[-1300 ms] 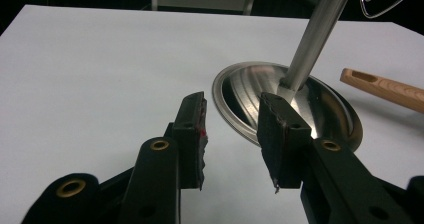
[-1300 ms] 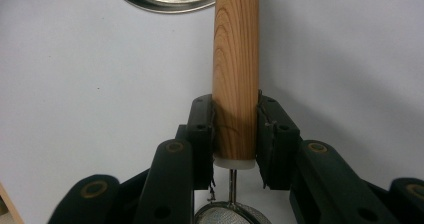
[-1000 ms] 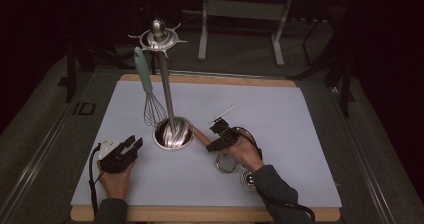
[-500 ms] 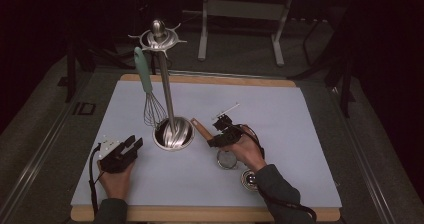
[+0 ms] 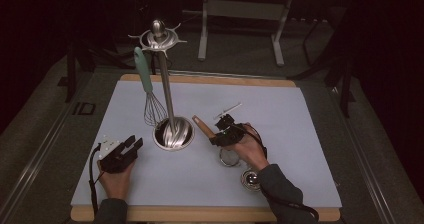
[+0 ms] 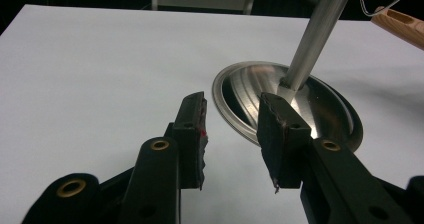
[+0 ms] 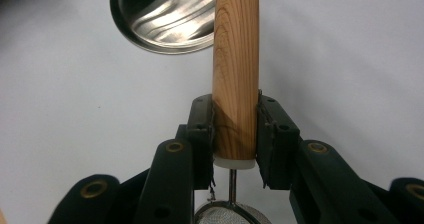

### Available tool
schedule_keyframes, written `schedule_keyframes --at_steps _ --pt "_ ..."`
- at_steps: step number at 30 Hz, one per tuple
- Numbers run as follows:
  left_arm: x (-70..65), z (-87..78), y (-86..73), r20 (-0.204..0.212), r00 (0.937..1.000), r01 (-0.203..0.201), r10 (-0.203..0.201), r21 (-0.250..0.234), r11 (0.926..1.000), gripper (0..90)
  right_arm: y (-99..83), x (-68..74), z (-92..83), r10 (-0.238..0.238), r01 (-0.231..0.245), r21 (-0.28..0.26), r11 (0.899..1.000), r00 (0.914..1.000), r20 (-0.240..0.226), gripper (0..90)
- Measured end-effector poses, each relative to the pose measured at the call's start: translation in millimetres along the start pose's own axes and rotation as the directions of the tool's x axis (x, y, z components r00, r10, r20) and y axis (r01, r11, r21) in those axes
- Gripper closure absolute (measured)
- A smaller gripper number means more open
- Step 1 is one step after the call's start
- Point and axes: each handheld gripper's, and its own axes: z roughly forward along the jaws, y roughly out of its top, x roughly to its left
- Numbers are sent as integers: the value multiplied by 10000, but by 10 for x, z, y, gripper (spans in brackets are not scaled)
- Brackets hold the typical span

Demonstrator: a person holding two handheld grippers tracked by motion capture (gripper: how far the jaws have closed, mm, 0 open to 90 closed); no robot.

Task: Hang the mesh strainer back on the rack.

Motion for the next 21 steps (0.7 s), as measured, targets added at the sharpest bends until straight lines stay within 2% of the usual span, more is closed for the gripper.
schedule_keyframes --at_steps 5,10,21 --pt "2 1 0 0 10000 4 -4 1 10000 645 9 -24 -60 16 -15 -244 9997 10000 12 710" --pt "0 -1 0 0 10000 6 -6 -1 10000 645 9 -50 -141 116 -116 -717 9974 9999 -8 710" --pt "1 -1 0 0 10000 13 -13 -4 10000 645 -30 -23 -253 -527 519 -1520 9870 9986 -9 710"
